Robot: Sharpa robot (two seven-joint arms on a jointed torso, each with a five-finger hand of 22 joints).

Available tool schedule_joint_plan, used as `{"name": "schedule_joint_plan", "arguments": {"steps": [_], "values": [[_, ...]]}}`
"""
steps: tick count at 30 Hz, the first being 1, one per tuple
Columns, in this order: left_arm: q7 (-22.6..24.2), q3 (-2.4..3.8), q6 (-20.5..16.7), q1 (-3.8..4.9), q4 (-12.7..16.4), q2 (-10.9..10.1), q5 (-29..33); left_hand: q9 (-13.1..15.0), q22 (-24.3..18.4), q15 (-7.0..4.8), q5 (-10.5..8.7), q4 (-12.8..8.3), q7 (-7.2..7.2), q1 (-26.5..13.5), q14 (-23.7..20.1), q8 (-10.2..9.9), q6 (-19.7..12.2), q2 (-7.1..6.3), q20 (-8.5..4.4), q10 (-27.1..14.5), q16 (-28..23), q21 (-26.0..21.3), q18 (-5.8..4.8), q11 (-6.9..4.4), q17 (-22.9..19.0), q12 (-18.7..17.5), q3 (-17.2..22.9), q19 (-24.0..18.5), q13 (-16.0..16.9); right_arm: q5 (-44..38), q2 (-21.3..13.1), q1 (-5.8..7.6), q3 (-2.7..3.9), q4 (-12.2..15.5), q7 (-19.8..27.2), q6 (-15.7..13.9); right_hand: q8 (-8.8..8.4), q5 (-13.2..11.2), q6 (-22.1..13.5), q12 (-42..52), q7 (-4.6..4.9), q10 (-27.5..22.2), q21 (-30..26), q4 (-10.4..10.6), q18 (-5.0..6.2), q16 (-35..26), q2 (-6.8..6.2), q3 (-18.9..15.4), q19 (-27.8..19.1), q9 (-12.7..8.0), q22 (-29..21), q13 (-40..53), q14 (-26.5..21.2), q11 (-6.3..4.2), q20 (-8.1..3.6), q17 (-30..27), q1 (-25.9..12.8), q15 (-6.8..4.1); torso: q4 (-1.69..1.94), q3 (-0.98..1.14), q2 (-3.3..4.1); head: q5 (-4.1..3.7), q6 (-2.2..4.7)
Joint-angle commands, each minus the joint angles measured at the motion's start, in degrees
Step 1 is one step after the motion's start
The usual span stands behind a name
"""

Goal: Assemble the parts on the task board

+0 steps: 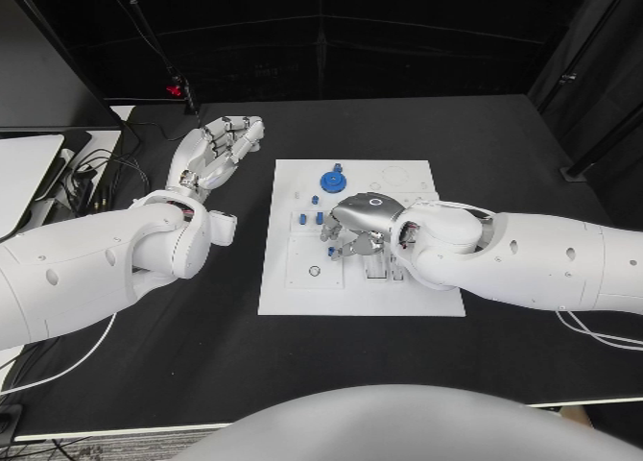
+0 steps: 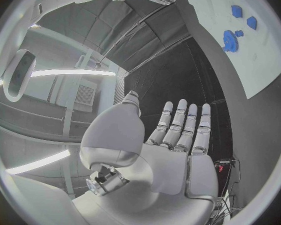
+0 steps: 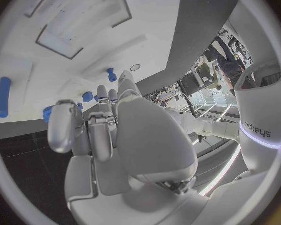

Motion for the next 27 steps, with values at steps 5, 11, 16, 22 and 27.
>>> {"name": "schedule_joint_plan", "arguments": {"steps": [5,11,16,22,27], "values": [[5.99,0.06,0.51,0.06,-0.1,0.08,0.07,-0.08,-0.05,0.09,0.18,0.08,7.47,-0.01,-0.49,0.38,-0.31,0.38,-0.07,-0.33,0.3,0.38,-0.87,-0.07,-0.05,0.28,-0.28,0.06,-0.05,11.1,-5.22,0.49,0.12,2.67,8.4,-13.85,-0.46,0.32,-0.36,0.09,0.62,-1.07,0.43,0.06,0.71,-0.3,1.2,0.93,0.47,0.02,4.48,0.08,5.54,0.24,0.75,13.25,-1.11,0.57,0.13,-0.09,-0.13,-0.34,0.19],[5.98,0.06,0.47,0.06,-0.25,0.18,0.07,-0.08,-0.05,0.09,0.18,0.08,7.47,-0.01,-0.49,0.38,-0.31,0.38,-0.07,-0.33,0.3,0.38,-0.87,-0.07,-0.05,0.28,-0.28,0.06,-0.05,18.2,-8.69,1.74,0.14,2.21,12.38,-16.42,-0.83,0.57,-1.73,0.29,1.04,-2.1,0.99,-0.19,0.59,-0.57,1.88,1.51,0.96,-0.12,4.88,0.09,5.37,0.57,1.05,12.49,-1.63,0.85,-0.07,-0.02,-0.1,-0.49,0.42],[5.97,0.06,0.39,0.06,-0.26,0.19,0.07,-0.1,-0.05,0.1,0.21,0.07,7.48,0.04,-0.51,0.42,-0.33,0.42,-0.07,-0.36,0.36,0.38,-0.86,-0.07,-0.12,0.34,-0.34,0.06,-0.05,19.35,-9.42,1.98,0.11,0.38,11.88,-14.49,-0.88,0.49,-5.15,0.4,1.85,-3.65,0.91,-0.41,0.6,-0.63,1.82,1.69,0.97,-0.17,4.8,0.1,5.35,1.25,1.52,12.33,-2.19,1.4,0.01,-0.04,-0.06,-0.57,0.19],[5.97,0.06,0.26,0.06,-0.22,0.1,0.07,-0.1,-0.05,0.1,0.21,0.07,7.48,0.04,-0.51,0.42,-0.33,0.42,-0.07,-0.36,0.36,0.38,-0.86,-0.07,-0.12,0.34,-0.34,0.06,-0.05,19.67,-9.88,2.06,0.08,-1.41,9.26,-10.97,-0.71,0.35,-5.54,0.38,2.15,-5.49,0.45,-0.25,0.73,-0.65,1.62,1.49,0.69,-0.05,4.44,0.12,5.33,1.63,1.85,12.25,-3.13,1.73,0.05,0.06,0.04,-0.63,-0.01],[5.94,0.06,0.21,0.06,-0.29,0.01,0.07,-0.11,-0.06,0.09,0.22,0.07,7.48,0.05,-0.52,0.44,-0.34,0.43,-0.06,-0.36,0.39,0.39,-0.86,-0.07,-0.16,0.36,-0.36,0.06,-0.05,18.13,-9.97,2.07,0.07,-2.11,5.94,-8.61,-0.72,0.35,-5.78,0.51,2.27,-6.17,0.15,-0.3,0.82,-0.67,1.57,1.5,0.49,-0.05,4.2,0.16,5.31,1.76,1.97,12.18,-3.33,1.85,0.01,0.03,0.06,-0.89,-0.01]]}}
